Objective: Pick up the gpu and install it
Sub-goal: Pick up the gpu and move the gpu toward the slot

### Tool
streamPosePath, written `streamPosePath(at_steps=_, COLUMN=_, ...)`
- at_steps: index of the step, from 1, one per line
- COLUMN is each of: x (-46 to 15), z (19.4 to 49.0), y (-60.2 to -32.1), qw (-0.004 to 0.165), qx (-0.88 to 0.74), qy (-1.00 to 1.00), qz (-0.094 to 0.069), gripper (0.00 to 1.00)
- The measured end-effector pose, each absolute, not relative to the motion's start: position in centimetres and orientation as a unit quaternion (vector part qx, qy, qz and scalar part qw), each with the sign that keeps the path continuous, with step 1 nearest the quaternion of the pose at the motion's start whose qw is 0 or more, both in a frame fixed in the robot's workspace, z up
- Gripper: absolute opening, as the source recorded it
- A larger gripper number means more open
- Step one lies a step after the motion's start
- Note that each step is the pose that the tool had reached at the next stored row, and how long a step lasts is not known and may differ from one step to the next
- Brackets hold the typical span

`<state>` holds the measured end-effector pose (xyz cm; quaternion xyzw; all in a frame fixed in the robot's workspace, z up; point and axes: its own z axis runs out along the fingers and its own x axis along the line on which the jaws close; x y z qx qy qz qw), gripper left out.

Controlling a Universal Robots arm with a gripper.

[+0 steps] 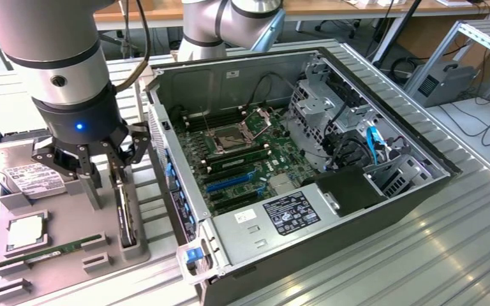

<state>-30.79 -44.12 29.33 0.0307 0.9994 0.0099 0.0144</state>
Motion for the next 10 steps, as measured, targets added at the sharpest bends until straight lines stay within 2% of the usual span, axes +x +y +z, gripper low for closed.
streamPosePath(at_steps=10, x=-30.79, z=28.99, y=-44.14, qw=0.014, qx=0.010, qy=1.000, qz=0.010, gripper=0.42)
